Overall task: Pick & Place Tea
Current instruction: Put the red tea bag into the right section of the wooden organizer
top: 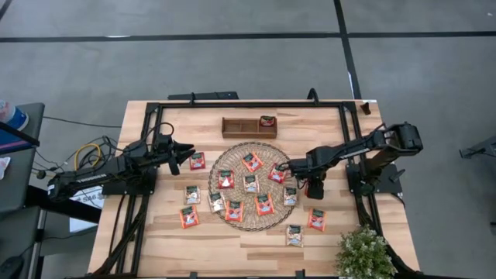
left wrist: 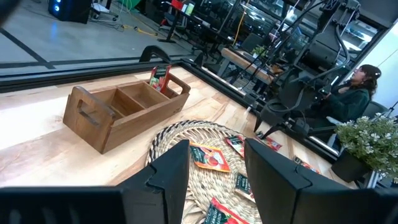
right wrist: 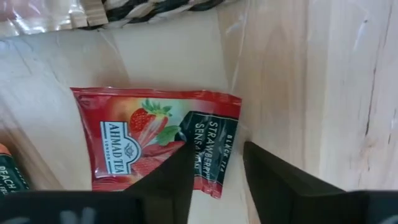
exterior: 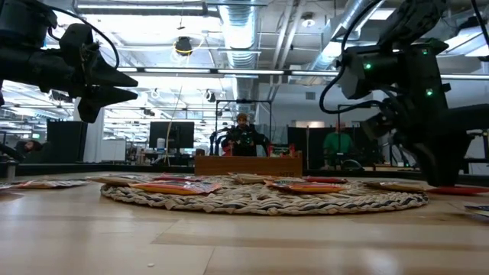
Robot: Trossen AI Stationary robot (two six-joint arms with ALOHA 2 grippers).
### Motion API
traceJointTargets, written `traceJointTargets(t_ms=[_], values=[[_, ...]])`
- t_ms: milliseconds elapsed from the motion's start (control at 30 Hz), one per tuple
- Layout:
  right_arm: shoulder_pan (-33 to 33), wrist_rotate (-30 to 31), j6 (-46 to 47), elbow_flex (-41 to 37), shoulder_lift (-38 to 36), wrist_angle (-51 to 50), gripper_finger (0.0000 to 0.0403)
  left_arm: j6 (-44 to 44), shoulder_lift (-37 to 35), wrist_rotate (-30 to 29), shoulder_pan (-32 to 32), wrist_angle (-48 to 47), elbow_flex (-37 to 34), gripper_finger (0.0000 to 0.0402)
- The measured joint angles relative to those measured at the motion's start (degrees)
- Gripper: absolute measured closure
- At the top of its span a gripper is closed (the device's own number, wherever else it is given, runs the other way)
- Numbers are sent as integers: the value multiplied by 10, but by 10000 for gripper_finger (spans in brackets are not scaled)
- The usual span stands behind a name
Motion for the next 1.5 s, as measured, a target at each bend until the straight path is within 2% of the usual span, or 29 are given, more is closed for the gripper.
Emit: traceJointTargets(t_ms=[333,733,1000,1267,1500], values=[[-8,-19,2,0,0,0,395,0,0,0,0,0,0,256],[-7,-6,71,6,1,-36,401,-1,0,0,0,5,0,256],[16,81,75,60,2,-119,403,-2,0,0,0,13,0,256],[58,179,75,165,2,-230,403,-2,0,0,0,14,0,256],[79,320,89,256,1,-327,403,-2,0,0,0,14,0,256]])
